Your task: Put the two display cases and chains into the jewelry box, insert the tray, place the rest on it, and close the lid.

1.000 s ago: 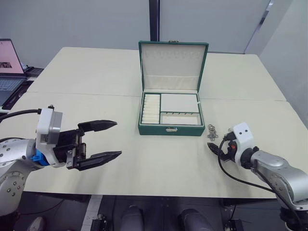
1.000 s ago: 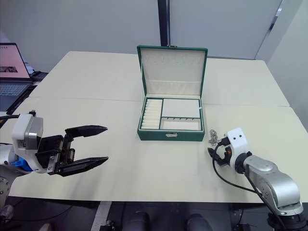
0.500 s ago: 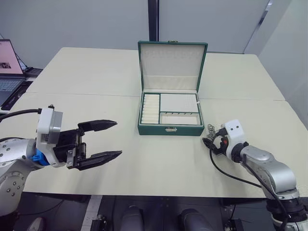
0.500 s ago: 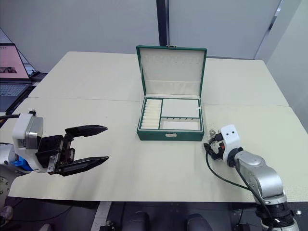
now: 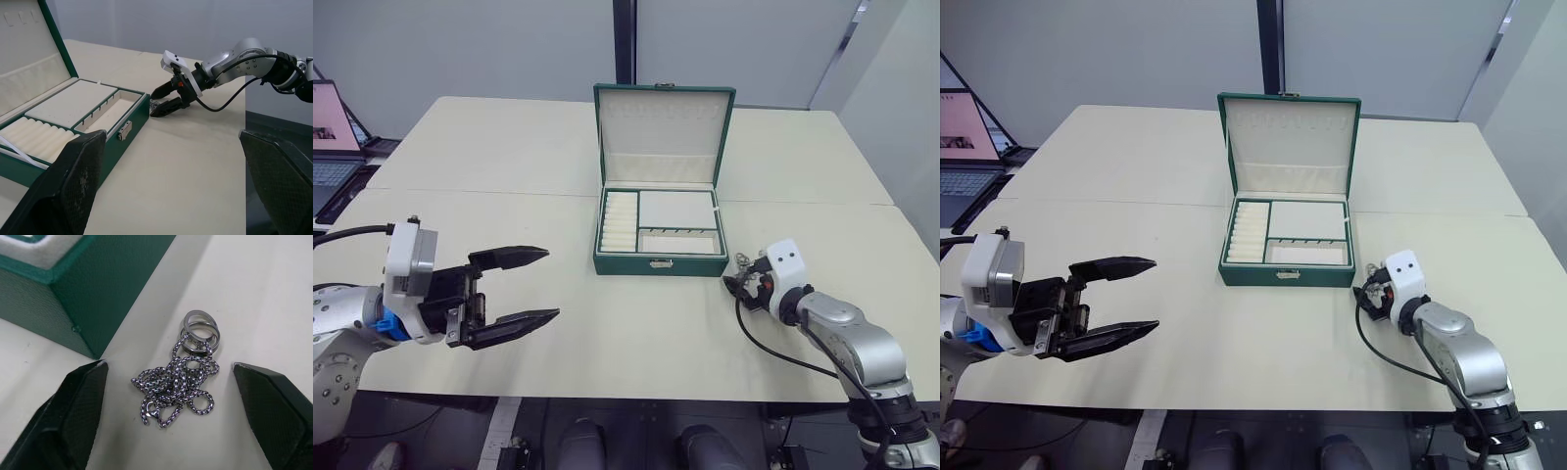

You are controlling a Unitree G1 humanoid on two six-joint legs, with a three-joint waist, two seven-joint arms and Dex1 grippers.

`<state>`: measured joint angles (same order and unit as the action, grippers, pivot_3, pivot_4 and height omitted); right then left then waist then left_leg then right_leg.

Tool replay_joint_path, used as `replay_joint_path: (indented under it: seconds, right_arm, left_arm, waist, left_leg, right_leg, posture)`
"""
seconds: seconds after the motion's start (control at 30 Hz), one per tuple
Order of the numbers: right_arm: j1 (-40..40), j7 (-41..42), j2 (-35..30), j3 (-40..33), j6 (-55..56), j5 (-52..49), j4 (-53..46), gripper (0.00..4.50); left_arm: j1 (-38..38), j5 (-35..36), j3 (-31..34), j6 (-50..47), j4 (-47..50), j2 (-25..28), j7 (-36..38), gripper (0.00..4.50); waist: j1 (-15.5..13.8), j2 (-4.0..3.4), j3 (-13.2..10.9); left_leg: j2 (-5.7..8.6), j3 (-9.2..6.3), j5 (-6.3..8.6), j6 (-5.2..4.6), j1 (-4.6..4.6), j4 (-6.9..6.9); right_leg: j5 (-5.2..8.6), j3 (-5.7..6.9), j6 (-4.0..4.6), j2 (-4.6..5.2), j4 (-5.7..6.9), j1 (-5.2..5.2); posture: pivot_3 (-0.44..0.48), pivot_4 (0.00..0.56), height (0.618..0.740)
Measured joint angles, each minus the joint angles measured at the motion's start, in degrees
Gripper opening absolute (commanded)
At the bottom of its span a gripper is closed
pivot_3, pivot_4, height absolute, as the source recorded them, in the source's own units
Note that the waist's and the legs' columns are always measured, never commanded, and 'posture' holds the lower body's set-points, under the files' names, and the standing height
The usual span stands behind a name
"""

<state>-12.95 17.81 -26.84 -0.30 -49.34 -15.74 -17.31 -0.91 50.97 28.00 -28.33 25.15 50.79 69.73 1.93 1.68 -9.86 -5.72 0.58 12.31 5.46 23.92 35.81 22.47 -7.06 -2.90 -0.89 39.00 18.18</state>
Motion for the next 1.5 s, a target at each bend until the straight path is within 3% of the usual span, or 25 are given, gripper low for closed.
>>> replay_joint_path:
  seconds: [0.1, 0.4, 0.97, 1.5]
  right_arm:
    - [-0.1, -0.2, 0.4, -0.3, 0.1, 0.4, 0.3, 2.41]
    - [-0.6, -0.1, 1.1, -0.7, 0.0, 1.0, 0.8, 0.39]
    - [-0.8, -0.1, 2.2, -2.9, -1.8, 0.5, 0.4, 0.35]
    - [-4.1, 2.2, -3.4, -6.9, -9.0, -3.3, -7.1, 0.35]
  left_arm:
    - [0.0, 0.4, 0.1, -0.1, 0.0, 0.2, -0.3, 4.5]
    - [0.0, 0.7, 0.6, -0.2, 0.1, 0.6, -0.5, 4.5]
    - [0.0, 0.8, 0.6, -0.2, 0.2, 0.6, -0.5, 4.5]
    - [2.9, 0.4, -1.1, 0.0, -1.1, 0.6, -0.3, 4.5]
  waist:
    - [0.0, 0.01, 0.0]
    - [0.0, 0.01, 0.0]
    - [0.0, 0.02, 0.0]
    - [0.0, -0.04, 0.0]
  left_leg:
    - [0.0, 0.0, 0.0, 0.0, 0.0, 0.0]
    - [0.0, 0.0, 0.0, 0.0, -0.01, 0.0]
    - [0.0, 0.01, 0.0, 0.0, 0.0, -0.01]
    - [0.01, 0.06, 0.0, 0.0, 0.01, -0.02]
  right_leg:
    - [0.0, 0.0, 0.0, 0.0, 0.0, 0.0]
    - [0.0, 0.0, 0.0, -0.01, 0.0, 0.0]
    - [0.0, 0.0, 0.0, 0.0, 0.0, 0.0]
    - [0.0, -0.04, 0.0, 0.01, -0.01, 0.02]
  posture:
    - [0.0, 0.15, 0.74]
    - [0.0, 0.15, 0.74]
    - [0.0, 0.15, 0.74]
    - [0.0, 0.15, 0.74]
